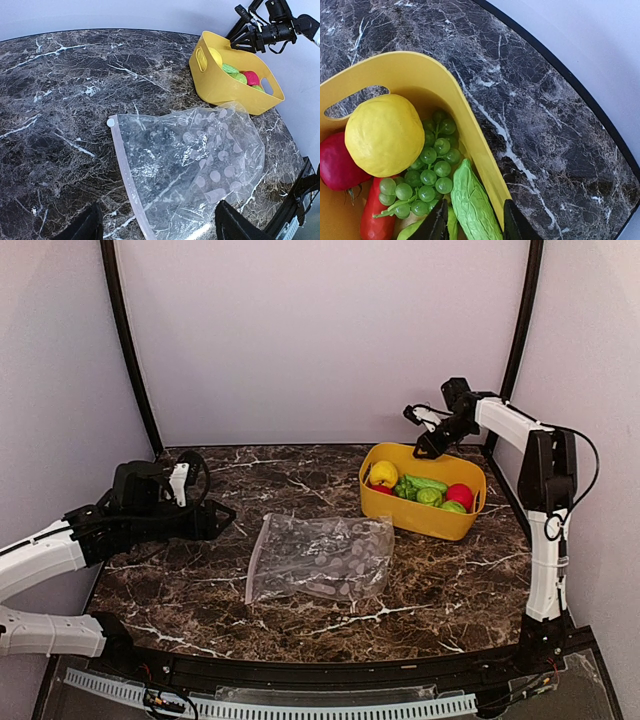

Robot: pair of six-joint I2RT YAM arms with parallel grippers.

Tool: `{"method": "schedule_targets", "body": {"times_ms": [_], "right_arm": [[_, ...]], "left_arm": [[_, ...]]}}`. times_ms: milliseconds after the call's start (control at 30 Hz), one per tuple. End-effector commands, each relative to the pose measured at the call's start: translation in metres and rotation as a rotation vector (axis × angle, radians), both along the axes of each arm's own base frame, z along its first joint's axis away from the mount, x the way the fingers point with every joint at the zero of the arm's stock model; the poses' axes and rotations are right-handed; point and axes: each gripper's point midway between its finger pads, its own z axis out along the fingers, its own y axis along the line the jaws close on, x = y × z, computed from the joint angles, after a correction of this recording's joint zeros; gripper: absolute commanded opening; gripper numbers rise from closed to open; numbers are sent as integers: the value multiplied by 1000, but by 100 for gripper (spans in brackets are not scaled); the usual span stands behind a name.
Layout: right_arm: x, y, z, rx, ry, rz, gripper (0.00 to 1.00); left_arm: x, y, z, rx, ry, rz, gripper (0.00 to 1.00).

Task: Place the food in the zip-top bag and seal the zipper
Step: Adjust the bin at the center of the board.

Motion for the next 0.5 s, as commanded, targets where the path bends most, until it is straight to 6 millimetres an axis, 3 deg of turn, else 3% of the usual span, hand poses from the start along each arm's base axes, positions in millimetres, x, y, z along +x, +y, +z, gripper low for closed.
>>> {"method": "schedule_targets", "body": {"times_ms": [0, 100, 233, 467], "right_arm": [[19, -11, 22, -31, -114, -32, 40], [27, -21, 11, -61, -129, -51, 44], [36, -28, -6, -66, -97, -67, 39], [24, -29, -13, -54, -44, -52, 22]], "left_arm": [[-6, 2, -4, -12, 16, -2, 76], [-7, 2, -5, -13, 19, -5, 76], [-8, 3, -6, -11, 19, -3, 76], [-9, 9, -6, -4, 16, 21, 76]]}}
